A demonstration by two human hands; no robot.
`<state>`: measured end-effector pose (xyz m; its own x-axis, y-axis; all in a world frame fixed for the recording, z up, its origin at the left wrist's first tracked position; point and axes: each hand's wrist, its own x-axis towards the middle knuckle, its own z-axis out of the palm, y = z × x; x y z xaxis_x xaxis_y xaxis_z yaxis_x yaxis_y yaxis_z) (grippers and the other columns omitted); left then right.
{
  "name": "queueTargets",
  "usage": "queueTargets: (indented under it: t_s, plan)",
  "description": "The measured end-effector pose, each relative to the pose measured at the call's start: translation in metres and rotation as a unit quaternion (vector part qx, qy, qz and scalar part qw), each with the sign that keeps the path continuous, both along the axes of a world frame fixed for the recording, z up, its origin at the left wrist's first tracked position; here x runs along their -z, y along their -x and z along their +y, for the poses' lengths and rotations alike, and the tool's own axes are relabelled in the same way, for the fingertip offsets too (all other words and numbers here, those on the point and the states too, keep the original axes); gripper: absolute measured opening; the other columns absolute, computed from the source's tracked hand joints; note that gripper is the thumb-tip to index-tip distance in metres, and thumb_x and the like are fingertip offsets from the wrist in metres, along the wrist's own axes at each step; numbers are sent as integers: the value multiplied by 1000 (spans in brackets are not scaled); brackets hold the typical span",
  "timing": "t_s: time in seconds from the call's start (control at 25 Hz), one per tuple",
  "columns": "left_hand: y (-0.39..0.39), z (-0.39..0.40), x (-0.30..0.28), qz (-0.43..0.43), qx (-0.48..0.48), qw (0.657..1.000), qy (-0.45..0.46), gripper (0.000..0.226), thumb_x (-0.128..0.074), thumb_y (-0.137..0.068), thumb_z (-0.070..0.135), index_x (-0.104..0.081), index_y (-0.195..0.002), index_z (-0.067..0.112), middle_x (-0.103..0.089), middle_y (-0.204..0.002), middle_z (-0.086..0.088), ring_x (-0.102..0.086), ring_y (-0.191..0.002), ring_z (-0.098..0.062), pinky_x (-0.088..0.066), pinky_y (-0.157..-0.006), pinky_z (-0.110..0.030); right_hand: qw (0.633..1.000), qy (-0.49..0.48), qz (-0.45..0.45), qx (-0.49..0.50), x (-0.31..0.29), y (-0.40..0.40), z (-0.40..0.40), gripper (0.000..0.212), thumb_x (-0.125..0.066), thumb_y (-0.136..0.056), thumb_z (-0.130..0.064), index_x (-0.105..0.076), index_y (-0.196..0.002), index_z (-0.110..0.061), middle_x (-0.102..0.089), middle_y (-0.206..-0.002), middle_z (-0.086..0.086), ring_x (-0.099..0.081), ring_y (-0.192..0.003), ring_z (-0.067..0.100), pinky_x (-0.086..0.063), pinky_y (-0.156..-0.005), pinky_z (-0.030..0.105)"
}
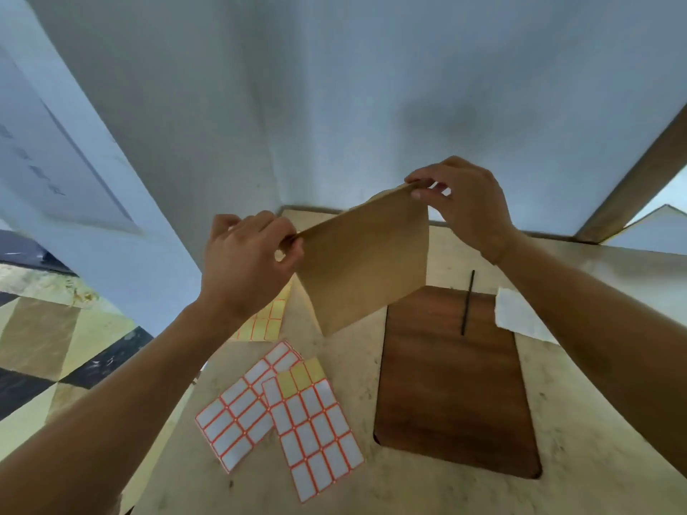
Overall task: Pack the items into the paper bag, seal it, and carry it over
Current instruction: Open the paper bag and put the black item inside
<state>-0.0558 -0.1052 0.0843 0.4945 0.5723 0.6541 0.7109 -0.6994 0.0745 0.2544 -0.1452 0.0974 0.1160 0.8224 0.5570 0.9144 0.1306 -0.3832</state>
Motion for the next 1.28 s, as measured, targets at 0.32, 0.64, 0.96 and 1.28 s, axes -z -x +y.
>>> queueTargets:
  t_s: [0.32,0.64,0.96,1.28]
  plan:
    - [-71,-88,55,74,149,984,60,21,-51,-92,36,-66,-89,22,-66,-82,5,-58,-66,-15,-38,-77,-37,985,66,70,144,65,-35,-218,22,-64,-84,-31,-70,-106,-31,-64,-97,-10,-61,-77,3,-56,-71,35]
    - [-85,-140,108,120,200,968,90,23,-55,-93,37,-71,-89,22,-69,-85,2,-63,-67,-19,-37,-75,-35,976,122,54,171,110,-29,-317,22,-67,-84,-32,-72,-105,-35,-63,-93,-12,-61,-70,10,-53,-56,33]
    - [-84,-148,115,115,249,935,226,37,-46,-92,54,-68,-102,26,-67,-99,11,-58,-83,-5,-43,-72,-27,966,166,77,180,114,-23,-331,34,-53,-85,-57,-70,-107,-39,-59,-90,-18,-58,-72,3,-49,-53,23]
    - [-116,-138,108,113,262,855,434,64,-44,-81,74,-56,-127,30,-57,-110,18,-53,-97,-1,-46,-82,-22,922,356,37,148,97,-32,-301,64,-25,-80,-79,-43,-133,-48,-34,-144,-15,-24,-135,14,-37,-104,44]
